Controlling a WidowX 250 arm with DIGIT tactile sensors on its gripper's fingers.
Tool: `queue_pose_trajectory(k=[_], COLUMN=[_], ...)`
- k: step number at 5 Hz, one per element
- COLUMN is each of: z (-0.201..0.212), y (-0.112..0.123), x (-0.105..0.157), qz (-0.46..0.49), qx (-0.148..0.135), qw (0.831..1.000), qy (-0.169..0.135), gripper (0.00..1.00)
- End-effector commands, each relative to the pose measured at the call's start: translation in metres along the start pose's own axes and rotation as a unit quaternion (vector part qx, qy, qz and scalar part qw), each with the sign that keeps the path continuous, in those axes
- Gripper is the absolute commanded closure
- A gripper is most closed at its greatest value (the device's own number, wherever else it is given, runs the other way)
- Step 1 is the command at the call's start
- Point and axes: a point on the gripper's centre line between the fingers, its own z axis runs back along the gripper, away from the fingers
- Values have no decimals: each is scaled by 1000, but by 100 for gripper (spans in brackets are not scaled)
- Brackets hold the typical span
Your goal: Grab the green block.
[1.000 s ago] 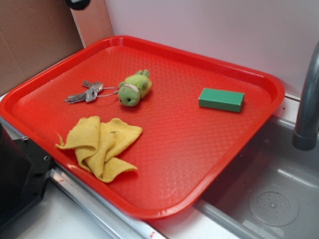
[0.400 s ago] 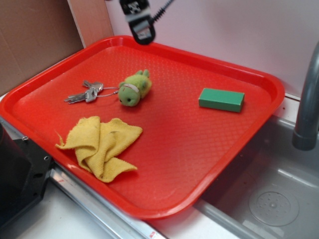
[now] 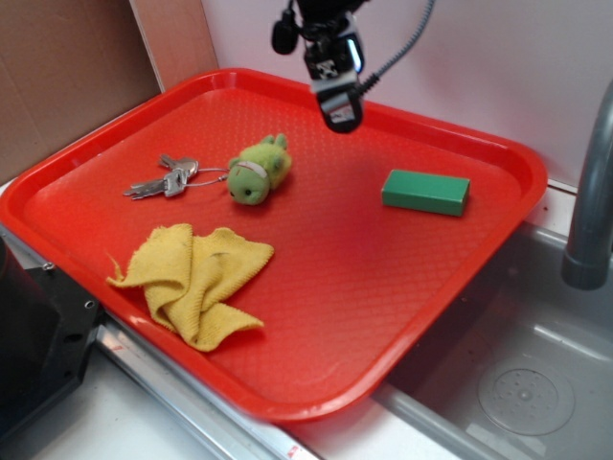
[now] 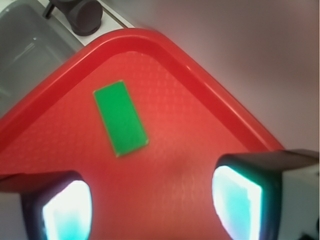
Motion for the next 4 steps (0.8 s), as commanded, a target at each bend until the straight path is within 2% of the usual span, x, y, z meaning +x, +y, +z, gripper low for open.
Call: queue_pose_trajectory(k=[1, 3, 4], z=[-31, -65, -76], y=[-14, -36, -34], x=[31, 34, 34], qz=[-80, -112, -94], qx=[4, -5, 2], qw=[997, 993, 994], qy=[3, 30, 51], gripper=[0, 0, 0])
